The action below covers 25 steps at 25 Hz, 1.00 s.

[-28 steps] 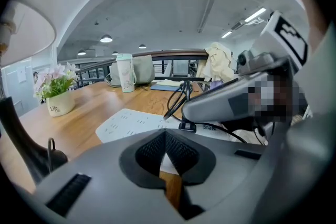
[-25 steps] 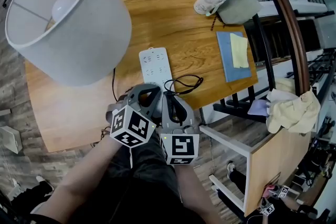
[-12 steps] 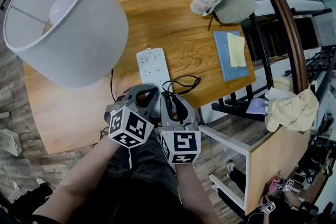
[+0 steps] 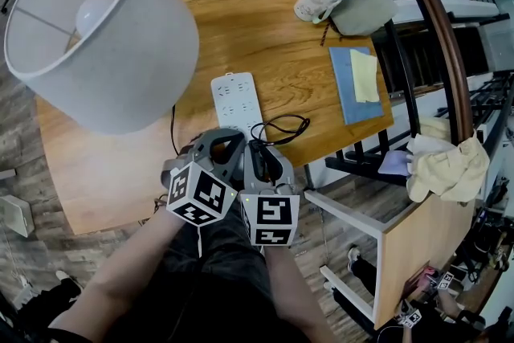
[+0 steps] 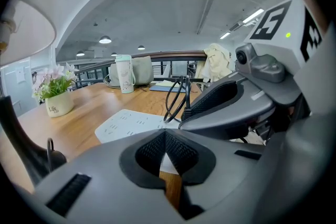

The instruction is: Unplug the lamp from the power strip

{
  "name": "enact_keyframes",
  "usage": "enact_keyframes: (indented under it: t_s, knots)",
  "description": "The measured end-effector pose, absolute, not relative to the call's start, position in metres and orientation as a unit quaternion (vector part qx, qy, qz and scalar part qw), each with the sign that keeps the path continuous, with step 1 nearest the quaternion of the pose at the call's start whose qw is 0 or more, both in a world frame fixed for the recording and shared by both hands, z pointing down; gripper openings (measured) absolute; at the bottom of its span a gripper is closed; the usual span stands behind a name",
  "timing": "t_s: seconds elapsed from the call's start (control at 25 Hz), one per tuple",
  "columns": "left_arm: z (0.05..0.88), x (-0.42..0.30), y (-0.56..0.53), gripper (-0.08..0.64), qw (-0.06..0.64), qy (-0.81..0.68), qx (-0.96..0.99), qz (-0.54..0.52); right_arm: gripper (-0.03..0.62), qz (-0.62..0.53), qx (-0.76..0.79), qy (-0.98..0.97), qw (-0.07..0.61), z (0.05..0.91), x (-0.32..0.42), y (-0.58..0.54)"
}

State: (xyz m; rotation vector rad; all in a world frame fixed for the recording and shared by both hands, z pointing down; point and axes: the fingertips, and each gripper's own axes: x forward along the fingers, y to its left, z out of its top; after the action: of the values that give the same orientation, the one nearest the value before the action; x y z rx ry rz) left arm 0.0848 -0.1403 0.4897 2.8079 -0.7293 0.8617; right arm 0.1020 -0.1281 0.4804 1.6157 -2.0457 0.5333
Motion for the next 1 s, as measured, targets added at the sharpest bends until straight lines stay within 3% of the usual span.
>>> enact_keyframes:
  t_s: [0.08, 0.24, 0.4, 1.0]
  knots:
    - [0.49, 0.085, -0.141, -0.005, 0.061, -0.241, 0.926, 0.284, 0.072, 0.216, 0.598, -0.746, 0.198, 0.478, 0.104, -0.128]
    - [0.49, 0.085, -0.141, -0.005, 0.062, -0.242, 0.925, 0.288, 0.069, 0.28, 0.616, -0.736, 0.007, 0.445, 0.124, -0.141]
    - [0.492, 0.083, -0.14, -0.005, 0.06, -0.242, 0.924, 0.291, 0.069, 0.233, 0.599, -0.763, 0.072, 0.436, 0.113, -0.153]
    - [0.467, 0.049, -0.137, -0.005, 0.066, -0.277, 0.927, 0.246, 0.071, 0.283, 0.558, -0.772, 0.109, 0.456, 0.086, -0.129]
